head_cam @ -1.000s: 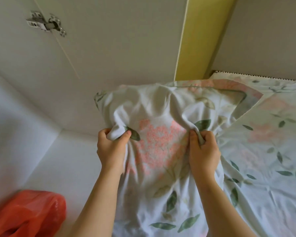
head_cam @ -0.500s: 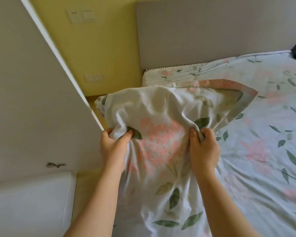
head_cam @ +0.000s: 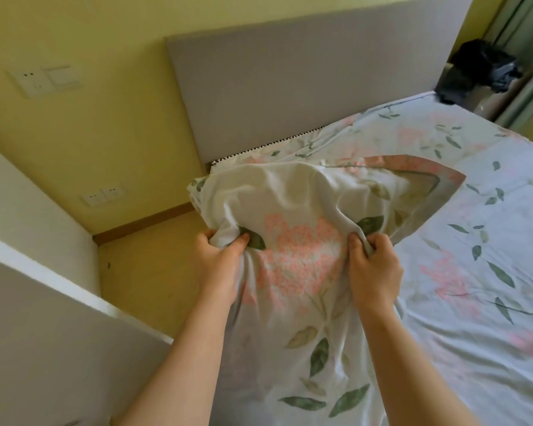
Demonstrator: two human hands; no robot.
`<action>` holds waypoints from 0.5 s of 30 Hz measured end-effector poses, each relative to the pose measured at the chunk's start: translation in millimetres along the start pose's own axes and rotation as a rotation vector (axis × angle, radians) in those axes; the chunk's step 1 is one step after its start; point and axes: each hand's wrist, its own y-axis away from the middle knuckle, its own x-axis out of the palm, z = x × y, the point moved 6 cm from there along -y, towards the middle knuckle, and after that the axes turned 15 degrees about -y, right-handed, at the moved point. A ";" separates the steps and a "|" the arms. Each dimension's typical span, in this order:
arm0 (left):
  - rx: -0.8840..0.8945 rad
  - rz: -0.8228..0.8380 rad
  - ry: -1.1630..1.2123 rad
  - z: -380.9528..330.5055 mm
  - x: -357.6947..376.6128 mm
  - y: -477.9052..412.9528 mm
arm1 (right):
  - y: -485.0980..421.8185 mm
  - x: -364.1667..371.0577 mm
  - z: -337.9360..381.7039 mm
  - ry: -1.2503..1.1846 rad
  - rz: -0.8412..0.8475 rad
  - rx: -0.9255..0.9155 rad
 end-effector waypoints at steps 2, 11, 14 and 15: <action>0.017 0.036 -0.032 -13.6 4.7 -27.3 | -8.4 16.2 6.5 0.000 -0.039 0.010; 0.141 0.216 -0.176 -64.5 66.3 -82.9 | -47.0 19.3 14.8 -0.013 -0.238 0.060; 0.195 0.280 -0.204 -86.9 97.5 -87.5 | -68.3 8.7 17.7 -0.045 -0.296 0.070; 0.211 0.294 -0.212 -94.4 107.8 -89.6 | -76.6 5.3 18.4 -0.053 -0.311 0.075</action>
